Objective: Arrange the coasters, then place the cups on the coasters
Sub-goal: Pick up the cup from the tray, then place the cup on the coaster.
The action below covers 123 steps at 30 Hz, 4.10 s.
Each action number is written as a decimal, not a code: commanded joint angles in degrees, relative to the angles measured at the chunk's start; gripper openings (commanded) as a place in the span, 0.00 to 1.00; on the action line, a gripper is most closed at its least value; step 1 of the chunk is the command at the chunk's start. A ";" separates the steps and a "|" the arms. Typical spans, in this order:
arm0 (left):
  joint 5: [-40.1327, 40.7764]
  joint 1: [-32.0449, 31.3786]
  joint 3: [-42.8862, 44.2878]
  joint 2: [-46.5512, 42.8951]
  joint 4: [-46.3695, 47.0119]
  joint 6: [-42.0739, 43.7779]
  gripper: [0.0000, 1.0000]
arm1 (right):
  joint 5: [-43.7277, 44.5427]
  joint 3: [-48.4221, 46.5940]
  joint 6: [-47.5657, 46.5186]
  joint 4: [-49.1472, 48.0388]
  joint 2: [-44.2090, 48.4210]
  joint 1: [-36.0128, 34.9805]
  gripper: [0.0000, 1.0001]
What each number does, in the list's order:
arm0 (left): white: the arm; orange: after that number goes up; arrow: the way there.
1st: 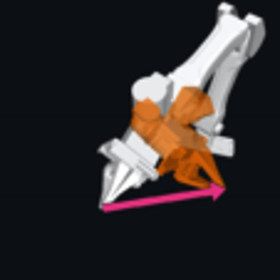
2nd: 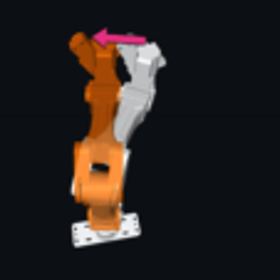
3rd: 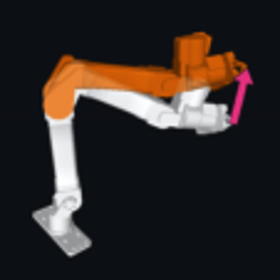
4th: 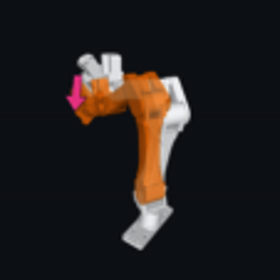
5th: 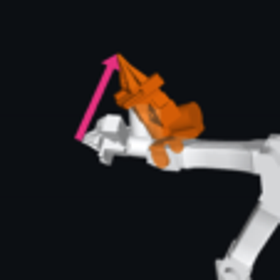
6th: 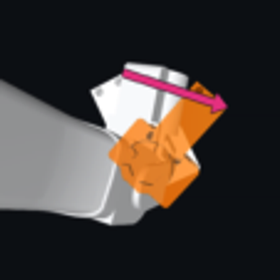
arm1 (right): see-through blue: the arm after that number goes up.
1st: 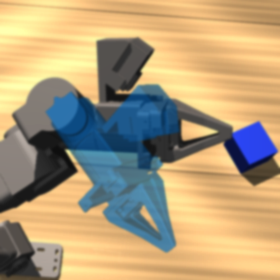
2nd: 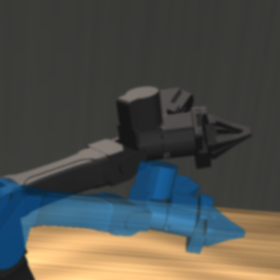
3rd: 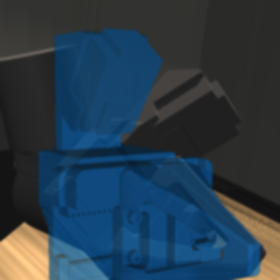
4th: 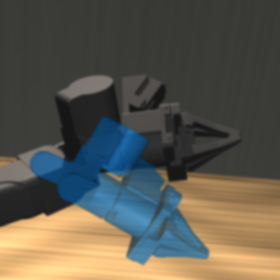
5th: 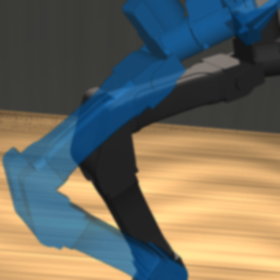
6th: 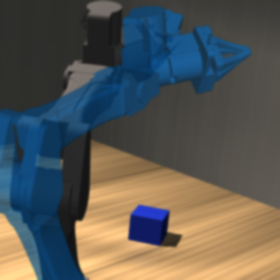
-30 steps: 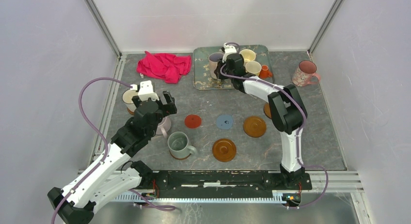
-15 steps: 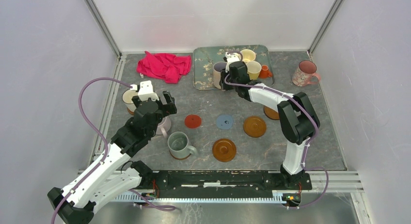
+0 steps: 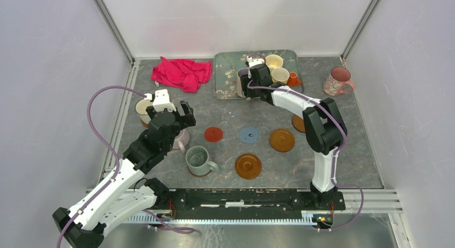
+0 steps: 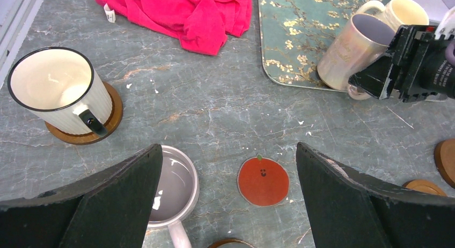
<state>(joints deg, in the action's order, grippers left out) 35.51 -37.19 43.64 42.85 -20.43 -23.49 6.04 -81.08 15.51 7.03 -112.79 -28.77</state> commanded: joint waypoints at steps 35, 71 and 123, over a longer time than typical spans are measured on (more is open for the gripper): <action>0.88 0.28 -0.04 -0.04 1.88 -1.21 1.00 | 2.61 -9.33 -4.65 5.47 -2.85 -2.09 0.00; -1.93 0.28 0.04 -0.20 2.29 -1.92 1.00 | 4.04 27.17 -3.45 -6.60 34.32 -10.06 0.00; -1.32 0.27 0.35 2.23 1.75 -1.65 1.00 | 13.18 58.80 6.40 -1.76 64.65 -44.18 0.00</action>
<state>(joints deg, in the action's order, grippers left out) 33.93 -37.19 43.64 45.12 -20.45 -23.49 15.84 -21.98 20.40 13.91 -48.82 -72.05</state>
